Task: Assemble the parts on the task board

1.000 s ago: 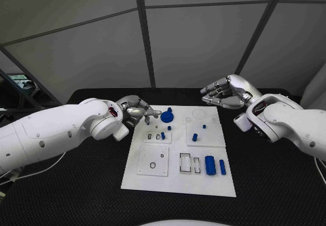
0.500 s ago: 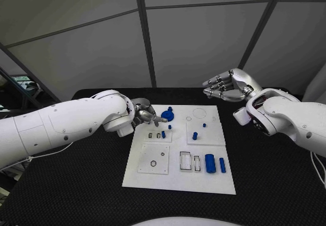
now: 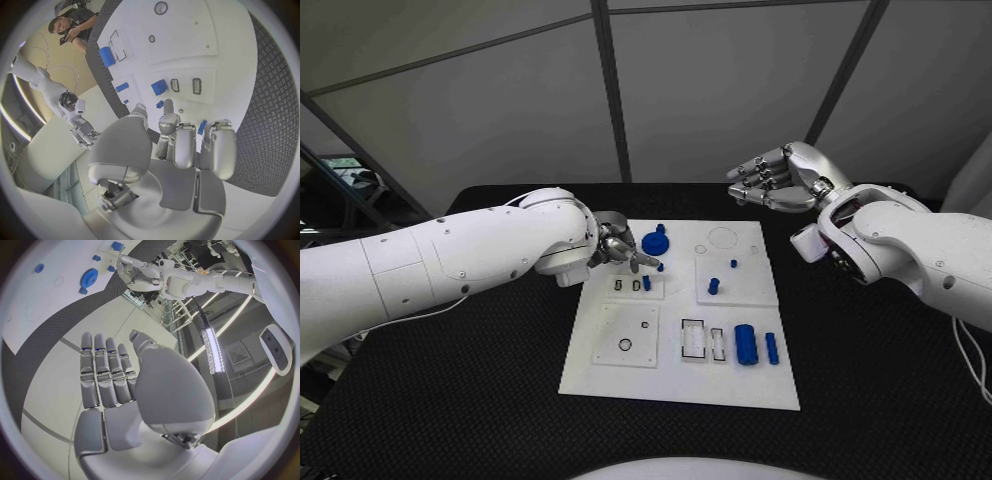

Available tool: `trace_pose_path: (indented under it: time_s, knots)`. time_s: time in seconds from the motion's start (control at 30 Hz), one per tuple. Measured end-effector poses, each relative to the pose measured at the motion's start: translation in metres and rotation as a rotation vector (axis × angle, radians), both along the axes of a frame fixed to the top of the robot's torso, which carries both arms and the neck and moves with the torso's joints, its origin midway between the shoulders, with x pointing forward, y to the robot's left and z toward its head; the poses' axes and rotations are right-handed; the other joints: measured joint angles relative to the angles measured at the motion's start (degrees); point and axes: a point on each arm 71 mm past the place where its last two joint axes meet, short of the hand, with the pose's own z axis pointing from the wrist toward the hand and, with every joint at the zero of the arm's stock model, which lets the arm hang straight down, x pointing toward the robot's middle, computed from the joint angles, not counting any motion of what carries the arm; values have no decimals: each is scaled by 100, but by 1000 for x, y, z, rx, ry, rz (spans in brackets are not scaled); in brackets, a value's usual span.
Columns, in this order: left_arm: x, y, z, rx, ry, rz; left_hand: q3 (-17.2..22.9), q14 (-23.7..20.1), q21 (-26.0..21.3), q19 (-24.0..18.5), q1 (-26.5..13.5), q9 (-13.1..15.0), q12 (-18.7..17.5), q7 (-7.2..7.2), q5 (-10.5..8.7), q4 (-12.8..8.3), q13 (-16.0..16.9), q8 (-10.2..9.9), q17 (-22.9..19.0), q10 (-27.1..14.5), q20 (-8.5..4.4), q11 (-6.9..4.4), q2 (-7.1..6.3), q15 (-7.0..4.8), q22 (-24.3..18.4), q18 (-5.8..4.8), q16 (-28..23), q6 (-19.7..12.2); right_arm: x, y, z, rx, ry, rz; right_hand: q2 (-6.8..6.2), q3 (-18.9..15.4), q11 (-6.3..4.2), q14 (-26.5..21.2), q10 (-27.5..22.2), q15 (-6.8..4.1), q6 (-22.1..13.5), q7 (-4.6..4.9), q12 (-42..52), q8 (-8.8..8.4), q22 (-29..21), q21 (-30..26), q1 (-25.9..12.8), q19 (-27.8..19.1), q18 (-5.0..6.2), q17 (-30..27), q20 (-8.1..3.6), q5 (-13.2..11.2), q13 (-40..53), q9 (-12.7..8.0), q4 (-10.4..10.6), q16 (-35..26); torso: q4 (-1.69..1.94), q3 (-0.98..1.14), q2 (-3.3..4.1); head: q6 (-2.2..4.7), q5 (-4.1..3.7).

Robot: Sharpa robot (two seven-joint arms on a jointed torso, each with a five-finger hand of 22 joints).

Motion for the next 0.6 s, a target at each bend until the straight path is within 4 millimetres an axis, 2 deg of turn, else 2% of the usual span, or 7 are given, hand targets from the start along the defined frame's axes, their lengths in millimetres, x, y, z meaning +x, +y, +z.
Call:
trace_pose_path:
  time_s: [0.6]
  knots:
    - [0, -7, -5, 59, 47, -61, -95, 21, 22, -4, 84, 168, 34, -7, 0, -18, 38, 115, -1, 0, -3, 0, 84, -21, -1, 0, 0, -34, 0, 1, 0, -12, -3, -2, 30, -16, 42, -33, -41, 33, -20, 20, 0, 0, -86, -89, -29, 19, 0, -68, 20, 0, 1, 1, -16, 0, -1, -8, 11, -72, 13]
